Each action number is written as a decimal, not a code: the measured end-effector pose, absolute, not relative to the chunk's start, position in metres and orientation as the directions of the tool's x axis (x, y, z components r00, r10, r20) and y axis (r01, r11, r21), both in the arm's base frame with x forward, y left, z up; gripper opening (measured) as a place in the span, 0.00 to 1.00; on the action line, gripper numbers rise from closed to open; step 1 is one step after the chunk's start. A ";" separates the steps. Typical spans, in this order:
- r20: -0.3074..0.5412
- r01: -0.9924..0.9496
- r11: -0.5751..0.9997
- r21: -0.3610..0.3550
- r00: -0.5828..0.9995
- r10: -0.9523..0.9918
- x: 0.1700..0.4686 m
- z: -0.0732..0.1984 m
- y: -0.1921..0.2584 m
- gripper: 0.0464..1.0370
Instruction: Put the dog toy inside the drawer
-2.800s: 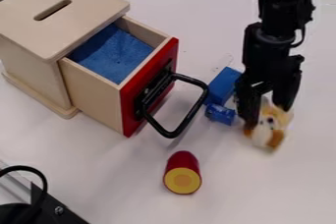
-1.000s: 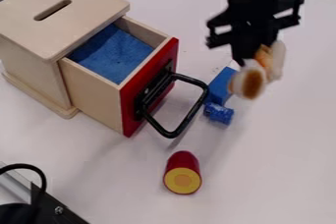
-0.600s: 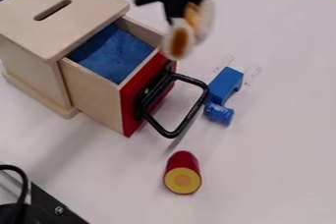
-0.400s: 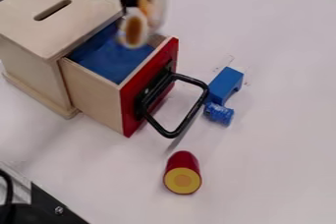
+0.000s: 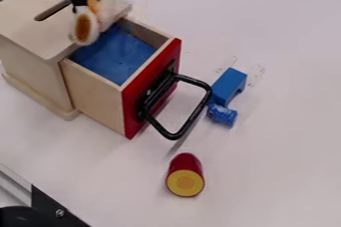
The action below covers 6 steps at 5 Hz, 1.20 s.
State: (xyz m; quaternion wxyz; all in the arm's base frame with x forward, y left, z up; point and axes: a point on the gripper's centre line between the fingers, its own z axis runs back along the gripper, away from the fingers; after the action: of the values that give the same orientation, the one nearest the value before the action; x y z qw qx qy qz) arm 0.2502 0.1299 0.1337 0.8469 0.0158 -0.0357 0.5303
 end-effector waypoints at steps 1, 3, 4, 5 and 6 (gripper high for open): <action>0.063 -0.902 0.431 -0.022 0.429 0.901 0.253 0.125 0.129 0.10; 0.040 -0.892 0.449 -0.047 0.447 0.894 0.265 0.117 0.099 0.10; 0.042 -0.894 0.448 -0.025 0.447 0.894 0.269 0.106 0.092 0.10; 0.048 -0.899 0.438 0.019 0.438 0.898 0.272 0.091 0.095 0.10; 0.042 -0.906 0.417 0.070 0.420 0.907 0.271 0.074 0.100 0.10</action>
State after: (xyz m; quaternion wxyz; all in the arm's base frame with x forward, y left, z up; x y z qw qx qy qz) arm 0.2713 0.1004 0.0737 0.8416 0.0409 0.0010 0.5385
